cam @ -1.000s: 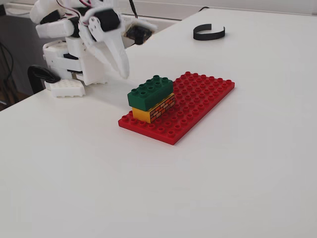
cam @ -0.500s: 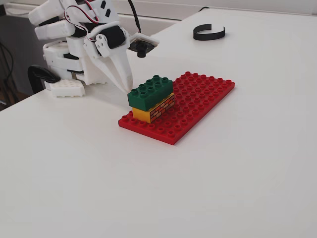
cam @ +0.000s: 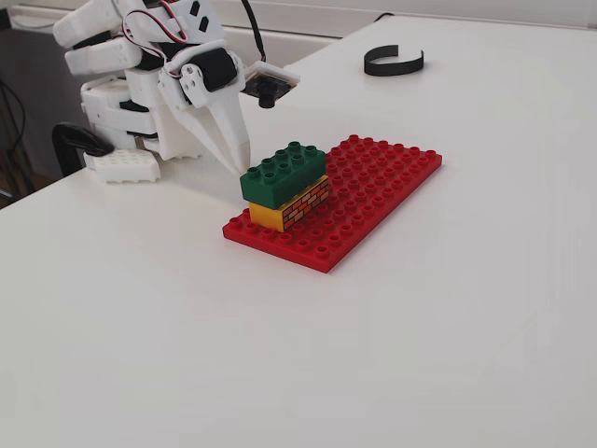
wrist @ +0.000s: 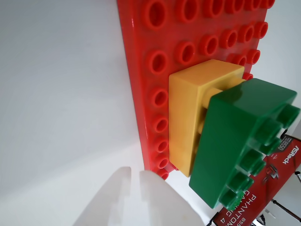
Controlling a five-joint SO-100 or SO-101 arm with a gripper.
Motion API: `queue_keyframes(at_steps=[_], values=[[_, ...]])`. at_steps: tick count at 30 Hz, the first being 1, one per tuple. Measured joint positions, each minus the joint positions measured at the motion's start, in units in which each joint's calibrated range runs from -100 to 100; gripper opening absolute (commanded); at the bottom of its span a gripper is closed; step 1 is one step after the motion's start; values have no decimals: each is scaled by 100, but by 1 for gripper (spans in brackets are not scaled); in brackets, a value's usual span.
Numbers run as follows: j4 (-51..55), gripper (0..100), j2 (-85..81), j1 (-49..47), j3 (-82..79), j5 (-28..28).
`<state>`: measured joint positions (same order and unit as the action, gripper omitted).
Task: Grab the loose lego brick and stack it on top of the fixed one.
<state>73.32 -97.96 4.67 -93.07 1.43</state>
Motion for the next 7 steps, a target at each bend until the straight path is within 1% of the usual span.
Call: queue_keyframes(at_steps=[7], values=[[0,1,0,-415,0,0]])
